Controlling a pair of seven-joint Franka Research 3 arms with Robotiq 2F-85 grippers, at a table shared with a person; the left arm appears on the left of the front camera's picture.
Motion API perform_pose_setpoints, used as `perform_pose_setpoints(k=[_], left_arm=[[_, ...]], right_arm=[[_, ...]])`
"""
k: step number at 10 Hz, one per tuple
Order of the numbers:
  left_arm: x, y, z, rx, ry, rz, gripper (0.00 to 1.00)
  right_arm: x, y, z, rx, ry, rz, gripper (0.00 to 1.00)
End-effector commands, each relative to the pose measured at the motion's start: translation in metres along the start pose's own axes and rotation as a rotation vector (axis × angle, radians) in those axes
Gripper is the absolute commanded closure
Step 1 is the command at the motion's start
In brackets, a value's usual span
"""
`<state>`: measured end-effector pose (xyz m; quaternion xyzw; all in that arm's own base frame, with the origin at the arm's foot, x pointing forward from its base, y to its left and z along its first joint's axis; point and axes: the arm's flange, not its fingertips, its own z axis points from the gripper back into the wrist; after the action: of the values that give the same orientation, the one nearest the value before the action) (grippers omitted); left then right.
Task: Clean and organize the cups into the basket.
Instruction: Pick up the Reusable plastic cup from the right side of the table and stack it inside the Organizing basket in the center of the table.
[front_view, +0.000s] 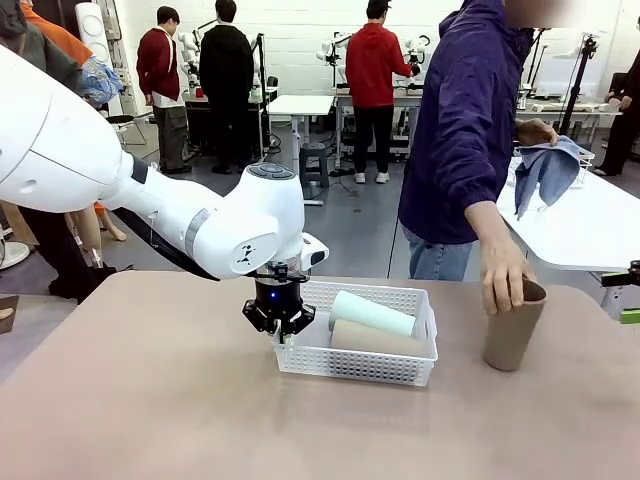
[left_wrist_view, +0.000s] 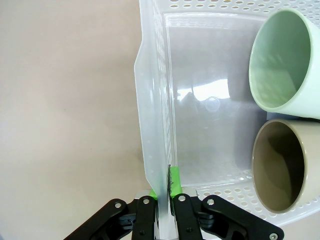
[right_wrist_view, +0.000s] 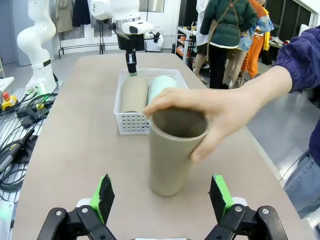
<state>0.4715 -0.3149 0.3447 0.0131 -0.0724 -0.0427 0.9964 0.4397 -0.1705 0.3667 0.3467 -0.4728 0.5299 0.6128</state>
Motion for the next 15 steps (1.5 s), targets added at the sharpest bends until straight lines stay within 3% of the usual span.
perform_pose_setpoints(k=[1,10,12,15], left_arm=[[0.000,0.000,0.000,-0.001,-0.001,0.001,1.00],[0.000,0.000,0.000,-0.001,-0.001,0.001,1.00],[0.000,0.000,0.000,-0.001,-0.001,0.001,1.00],[0.000,0.000,0.000,-0.001,-0.001,0.001,1.00]], right_arm=[[0.002,0.006,-0.003,0.013,-0.001,0.004,0.00],[0.001,0.000,-0.002,0.005,-0.001,0.001,0.00],[-0.025,0.010,-0.021,0.041,0.079,0.069,0.00],[-0.053,0.004,-0.049,0.072,0.090,0.047,0.00]])
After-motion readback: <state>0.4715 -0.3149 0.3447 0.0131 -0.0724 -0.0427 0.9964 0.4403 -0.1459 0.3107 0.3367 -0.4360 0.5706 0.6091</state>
